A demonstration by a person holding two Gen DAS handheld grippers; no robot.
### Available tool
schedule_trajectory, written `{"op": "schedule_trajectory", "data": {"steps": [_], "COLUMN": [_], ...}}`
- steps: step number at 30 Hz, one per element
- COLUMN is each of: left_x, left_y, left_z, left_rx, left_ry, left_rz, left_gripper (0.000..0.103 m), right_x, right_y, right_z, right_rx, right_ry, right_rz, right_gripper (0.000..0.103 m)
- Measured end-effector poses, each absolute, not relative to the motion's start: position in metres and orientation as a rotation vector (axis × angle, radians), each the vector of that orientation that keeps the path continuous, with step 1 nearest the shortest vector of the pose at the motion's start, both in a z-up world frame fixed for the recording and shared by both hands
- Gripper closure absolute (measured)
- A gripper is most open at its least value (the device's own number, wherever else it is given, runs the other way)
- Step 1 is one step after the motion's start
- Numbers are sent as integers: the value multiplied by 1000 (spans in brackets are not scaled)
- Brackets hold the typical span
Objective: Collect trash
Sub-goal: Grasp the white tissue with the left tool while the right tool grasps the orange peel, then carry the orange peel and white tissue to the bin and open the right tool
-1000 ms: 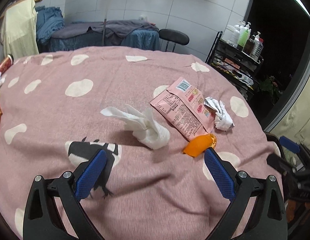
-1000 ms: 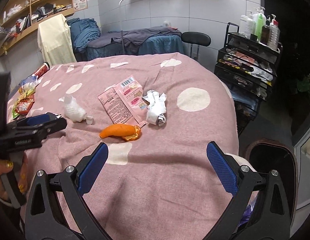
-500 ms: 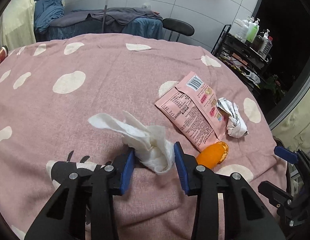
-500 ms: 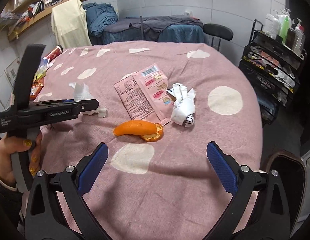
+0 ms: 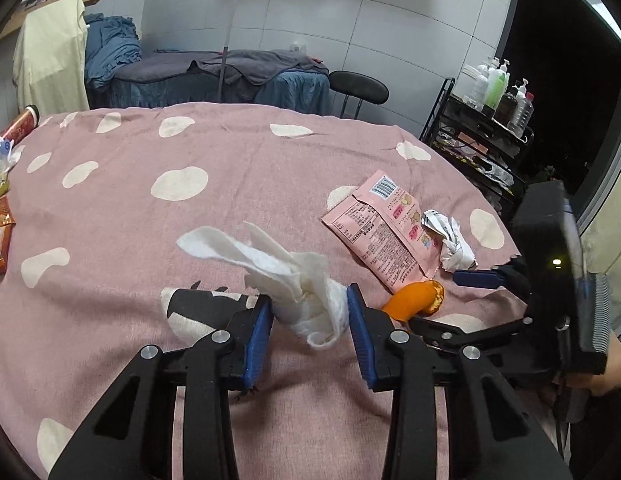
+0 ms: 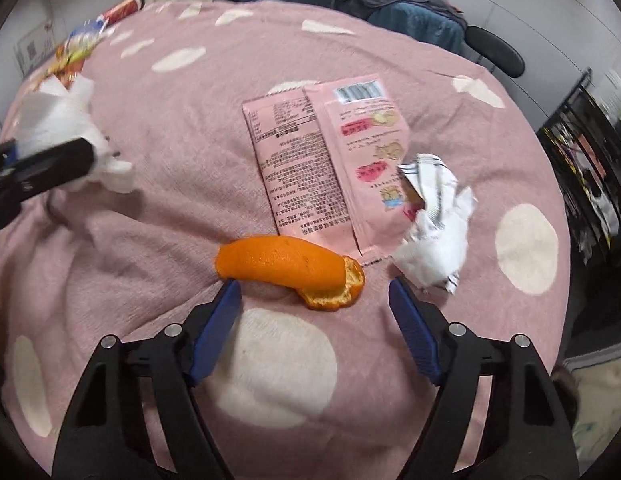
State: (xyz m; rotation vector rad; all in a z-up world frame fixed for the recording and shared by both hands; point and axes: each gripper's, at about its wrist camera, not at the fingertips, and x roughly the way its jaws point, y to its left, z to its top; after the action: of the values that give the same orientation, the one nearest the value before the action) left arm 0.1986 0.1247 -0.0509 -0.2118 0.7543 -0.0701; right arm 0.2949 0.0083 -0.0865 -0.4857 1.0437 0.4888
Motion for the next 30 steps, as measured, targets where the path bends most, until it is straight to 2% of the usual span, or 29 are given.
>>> {"op": "schedule_trajectory", "data": {"steps": [4,6,9,15,22,30], "left_x": [192,191,187,178,168,155], "left_y": [123,122,121,119,104,76], "left_z": [-52,-54,-55,-55,-54,-43], "left_rx": [-218,-217,-222,-229,-217,-189], "left_ry": [753,755,756,740,726,689], "left_rz": [-79,-81,-86,-95,-129,-195], "left_gripper": [66,66,66,66,66,66], "right_x": [299,298,293,287,264,232], "right_y": [23,26,26,1,-26,-62], "right_z": [-91,-93,-90,-68,-47,-25], "right_rx": [-553,-564,-569,-371,-202,-134], "right_ry": [1024,1018,986,954,887,811], "right_rz": [510,521,517,544,550,491], "right_gripper": [43,64,73,86,88,88]}}
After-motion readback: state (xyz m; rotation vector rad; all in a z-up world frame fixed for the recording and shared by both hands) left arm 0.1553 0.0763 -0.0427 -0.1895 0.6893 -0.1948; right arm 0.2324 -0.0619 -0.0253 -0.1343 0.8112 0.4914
